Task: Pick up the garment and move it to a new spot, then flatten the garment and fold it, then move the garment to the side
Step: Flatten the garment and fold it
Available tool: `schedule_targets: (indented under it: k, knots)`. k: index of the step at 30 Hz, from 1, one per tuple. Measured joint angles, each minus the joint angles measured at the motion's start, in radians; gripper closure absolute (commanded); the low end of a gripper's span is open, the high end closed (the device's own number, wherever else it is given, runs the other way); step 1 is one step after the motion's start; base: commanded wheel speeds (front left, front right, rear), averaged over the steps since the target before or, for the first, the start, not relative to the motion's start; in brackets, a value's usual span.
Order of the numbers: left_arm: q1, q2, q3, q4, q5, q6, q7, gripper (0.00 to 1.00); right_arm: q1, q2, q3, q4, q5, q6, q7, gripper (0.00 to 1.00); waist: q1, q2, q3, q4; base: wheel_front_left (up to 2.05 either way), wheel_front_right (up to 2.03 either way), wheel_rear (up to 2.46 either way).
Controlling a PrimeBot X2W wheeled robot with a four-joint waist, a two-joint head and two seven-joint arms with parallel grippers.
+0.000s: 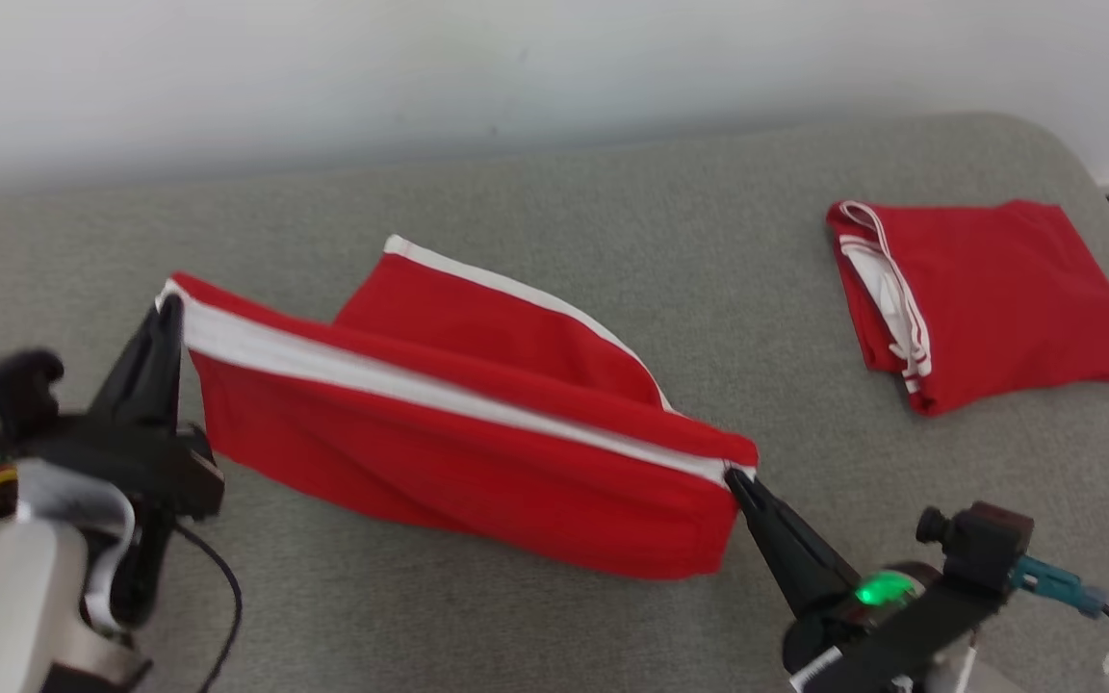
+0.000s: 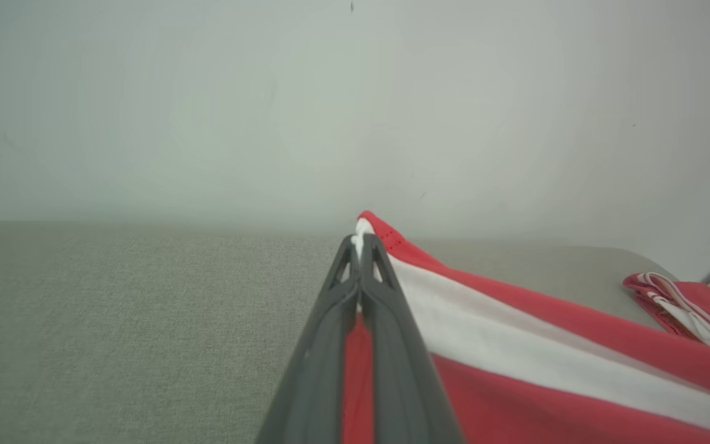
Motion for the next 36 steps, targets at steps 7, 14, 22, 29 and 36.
schedule_targets:
  k: [7, 14, 22, 29, 36]
  knots:
    - [-0.231, 0.045, -0.053, 0.153, 0.022, -0.009, 0.071, 1.00, -0.145, 0.072, 0.016, 0.089, 0.006, 0.000, 0.000, 1.00, 0.0001, 0.0000, 0.092, -0.064, 0.00, 0.00, 0.00]
    - [-0.371, 0.059, -0.110, 0.332, 0.058, -0.010, 0.110, 1.00, -0.224, 0.140, 0.045, 0.195, -0.007, 0.000, 0.000, 1.00, 0.0002, 0.0001, 0.167, -0.142, 0.00, 0.00, 0.00]
    - [-0.471, 0.049, -0.173, 0.521, 0.087, -0.014, 0.077, 0.93, -0.266, 0.207, 0.056, 0.263, -0.054, 0.000, 0.000, 0.93, 0.0002, 0.0002, 0.230, -0.209, 0.00, 0.00, 0.00]
    - [-0.481, 0.026, -0.208, 0.576, 0.050, -0.015, -0.017, 0.00, -0.256, 0.221, 0.009, 0.269, -0.082, 0.000, -0.001, 0.00, 0.0000, 0.0001, 0.205, -0.216, 0.00, 0.00, 0.00]
    - [-0.410, 0.047, -0.241, 0.549, -0.012, -0.016, -0.132, 0.00, -0.133, 0.195, -0.146, 0.186, -0.264, 0.000, -0.002, 0.00, -0.0003, 0.0001, 0.139, -0.192, 0.00, 0.00, 0.00]
